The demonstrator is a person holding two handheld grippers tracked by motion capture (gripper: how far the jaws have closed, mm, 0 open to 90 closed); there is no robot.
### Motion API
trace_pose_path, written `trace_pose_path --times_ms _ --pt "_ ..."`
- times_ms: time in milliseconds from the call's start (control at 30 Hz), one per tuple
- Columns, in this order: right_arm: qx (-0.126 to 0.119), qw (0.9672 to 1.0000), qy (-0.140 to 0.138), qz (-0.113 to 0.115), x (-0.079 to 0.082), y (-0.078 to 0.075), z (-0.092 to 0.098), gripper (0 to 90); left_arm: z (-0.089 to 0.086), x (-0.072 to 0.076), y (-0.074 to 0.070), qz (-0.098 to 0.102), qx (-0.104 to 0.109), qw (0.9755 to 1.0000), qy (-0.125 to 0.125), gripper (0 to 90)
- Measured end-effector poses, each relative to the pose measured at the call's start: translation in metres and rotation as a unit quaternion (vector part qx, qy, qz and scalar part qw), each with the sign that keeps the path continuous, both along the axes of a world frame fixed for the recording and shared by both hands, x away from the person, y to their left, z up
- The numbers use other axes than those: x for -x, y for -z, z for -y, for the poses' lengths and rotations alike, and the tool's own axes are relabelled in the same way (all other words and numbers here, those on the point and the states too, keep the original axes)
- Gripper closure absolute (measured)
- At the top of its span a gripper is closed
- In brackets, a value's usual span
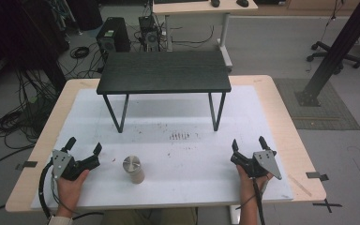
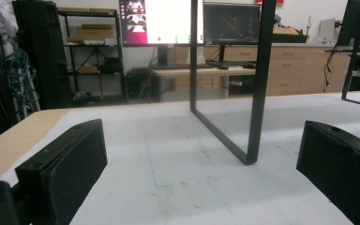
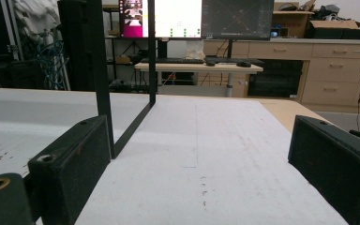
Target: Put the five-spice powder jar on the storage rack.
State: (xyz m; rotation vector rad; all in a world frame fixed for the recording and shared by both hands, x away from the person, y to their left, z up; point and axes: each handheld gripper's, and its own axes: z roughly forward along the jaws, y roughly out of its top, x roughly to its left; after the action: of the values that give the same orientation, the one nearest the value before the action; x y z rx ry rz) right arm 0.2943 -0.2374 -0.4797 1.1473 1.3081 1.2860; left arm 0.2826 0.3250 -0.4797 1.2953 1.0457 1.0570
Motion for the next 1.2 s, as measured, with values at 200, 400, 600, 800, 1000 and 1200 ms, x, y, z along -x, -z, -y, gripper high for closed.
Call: trace_pose_path --times_ms 200,400,600,800,1000,1200 --pt "0.0 1.0 0.0 0.0 0.0001 0.0 0.0 6.2 0.0 0.0 0.0 0.0 0.0 1.0 0.0 2.2" --pt "0.0 1.0 0.0 0.001 0.0003 0.0001 -0.0001 6.2 0.0 0.0001 0.0001 0.001 0.0 1.0 0.0 2.2" --pt "0.0 1.0 0.001 0.001 0.0003 0.0001 -0.0001 6.2 0.0001 0.0002 0.0001 0.001 -0.001 1.0 -0.001 2.4" --pt "0.001 1.0 0.0 0.002 0.0006 0.0002 -0.0002 5.9 -0.0001 0.0004 0.0001 0.002 0.001 1.0 -0.001 2.6" --pt "0.0 1.0 -0.001 0.003 0.0007 0.0002 -0.0001 5.6 -0.0001 0.0003 0.0001 0.002 0.001 1.0 -0.001 2.6" --pt "0.002 1.0 -0.002 0.005 0.0006 0.0002 -0.0003 5.6 -0.0001 0.0003 0.0 0.002 0.002 1.0 -0.004 1.4"
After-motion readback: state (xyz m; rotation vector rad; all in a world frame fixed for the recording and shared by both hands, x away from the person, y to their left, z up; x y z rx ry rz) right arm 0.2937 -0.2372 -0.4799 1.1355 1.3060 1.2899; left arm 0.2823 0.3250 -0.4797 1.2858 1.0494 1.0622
